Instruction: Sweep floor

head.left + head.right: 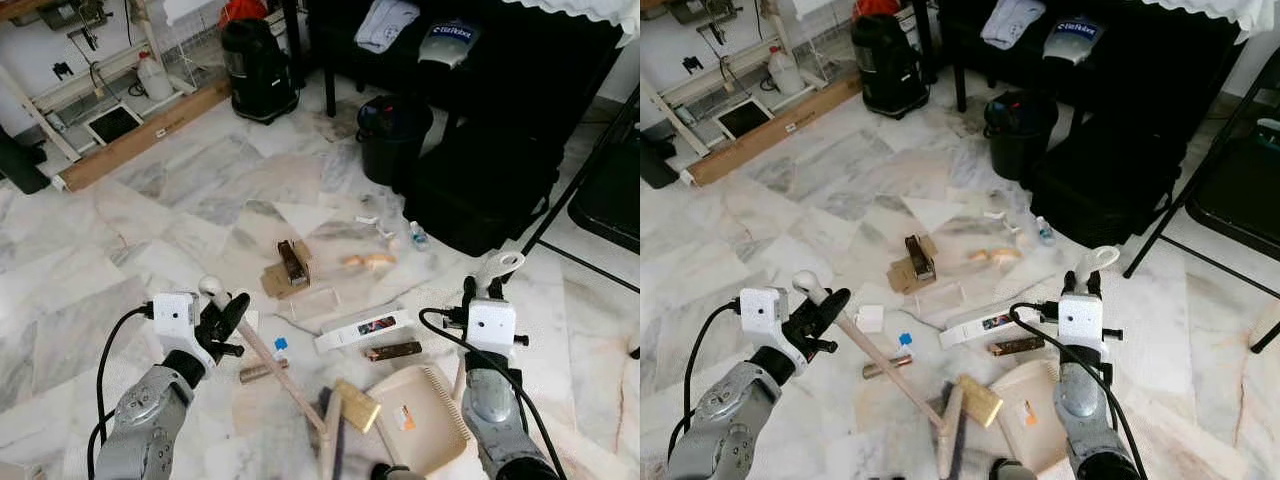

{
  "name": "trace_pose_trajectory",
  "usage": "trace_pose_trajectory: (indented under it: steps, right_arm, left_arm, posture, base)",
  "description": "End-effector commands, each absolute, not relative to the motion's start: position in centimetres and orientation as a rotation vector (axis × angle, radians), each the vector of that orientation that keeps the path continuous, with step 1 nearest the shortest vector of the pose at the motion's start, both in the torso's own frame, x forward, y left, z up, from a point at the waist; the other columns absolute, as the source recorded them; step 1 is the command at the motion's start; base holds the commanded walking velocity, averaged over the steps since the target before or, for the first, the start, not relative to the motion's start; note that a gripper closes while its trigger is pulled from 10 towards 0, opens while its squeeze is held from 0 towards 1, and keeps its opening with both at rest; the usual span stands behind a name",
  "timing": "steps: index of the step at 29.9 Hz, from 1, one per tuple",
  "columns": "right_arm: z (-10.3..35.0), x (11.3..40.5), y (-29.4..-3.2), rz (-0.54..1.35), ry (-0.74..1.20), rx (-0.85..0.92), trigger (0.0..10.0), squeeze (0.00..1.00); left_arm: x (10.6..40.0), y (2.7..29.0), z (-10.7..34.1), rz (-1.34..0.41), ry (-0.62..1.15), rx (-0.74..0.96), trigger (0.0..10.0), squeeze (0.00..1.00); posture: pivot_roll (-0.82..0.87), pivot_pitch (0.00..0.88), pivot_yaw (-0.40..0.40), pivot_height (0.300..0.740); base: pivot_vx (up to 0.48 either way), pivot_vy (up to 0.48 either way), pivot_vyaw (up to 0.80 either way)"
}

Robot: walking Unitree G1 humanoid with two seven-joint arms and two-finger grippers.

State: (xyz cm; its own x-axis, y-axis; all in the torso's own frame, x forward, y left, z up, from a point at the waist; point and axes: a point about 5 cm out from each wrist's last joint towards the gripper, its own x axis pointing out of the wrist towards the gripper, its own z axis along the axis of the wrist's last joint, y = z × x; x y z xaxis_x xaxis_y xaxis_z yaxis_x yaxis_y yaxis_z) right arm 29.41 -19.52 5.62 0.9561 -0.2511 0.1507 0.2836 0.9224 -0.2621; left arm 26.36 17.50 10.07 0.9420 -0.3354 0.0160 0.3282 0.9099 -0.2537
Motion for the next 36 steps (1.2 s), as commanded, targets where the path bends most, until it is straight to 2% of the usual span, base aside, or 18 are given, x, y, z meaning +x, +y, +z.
trace_pose_trajectory:
  steps: [1, 9, 23, 29, 36]
  right_arm:
    - [3.8, 28.5, -18.9, -0.254, -0.021, -0.294, 10.0, 0.00]
    - [4.5, 29.9, -18.1, -0.252, -0.019, -0.270, 10.0, 0.00]
    - [6.0, 32.1, -15.9, -0.219, -0.033, -0.183, 10.0, 0.00]
    - [6.2, 32.5, -15.2, -0.212, -0.022, -0.156, 10.0, 0.00]
    - [6.1, 32.6, -14.9, -0.206, -0.007, -0.116, 10.0, 0.00]
  left_arm:
    - [26.1, 17.5, 10.4, -0.378, 0.029, -0.278, 10.0, 0.00]
    - [27.0, 16.9, 12.0, -0.474, -0.004, -0.303, 10.0, 0.00]
    - [27.9, 17.6, 13.2, -0.498, -0.028, -0.310, 10.0, 0.00]
    - [28.5, 19.3, 14.9, -0.420, -0.101, -0.266, 10.0, 0.00]
    - [29.2, 21.0, 17.5, -0.325, -0.207, -0.217, 10.0, 0.00]
  posture:
    - [0.04, 0.224, 0.109, 0.740]
    - [0.06, 0.157, 0.112, 0.740]
    - [0.08, 0.043, 0.133, 0.740]
    - [0.09, 0.000, 0.142, 0.740]
    - [0.10, 0.000, 0.138, 0.740]
  base:
    - [0.000, 0.000, 0.00]
    - [0.000, 0.000, 0.00]
    - [0.000, 0.000, 0.00]
    - [0.000, 0.000, 0.00]
    - [0.000, 0.000, 0.00]
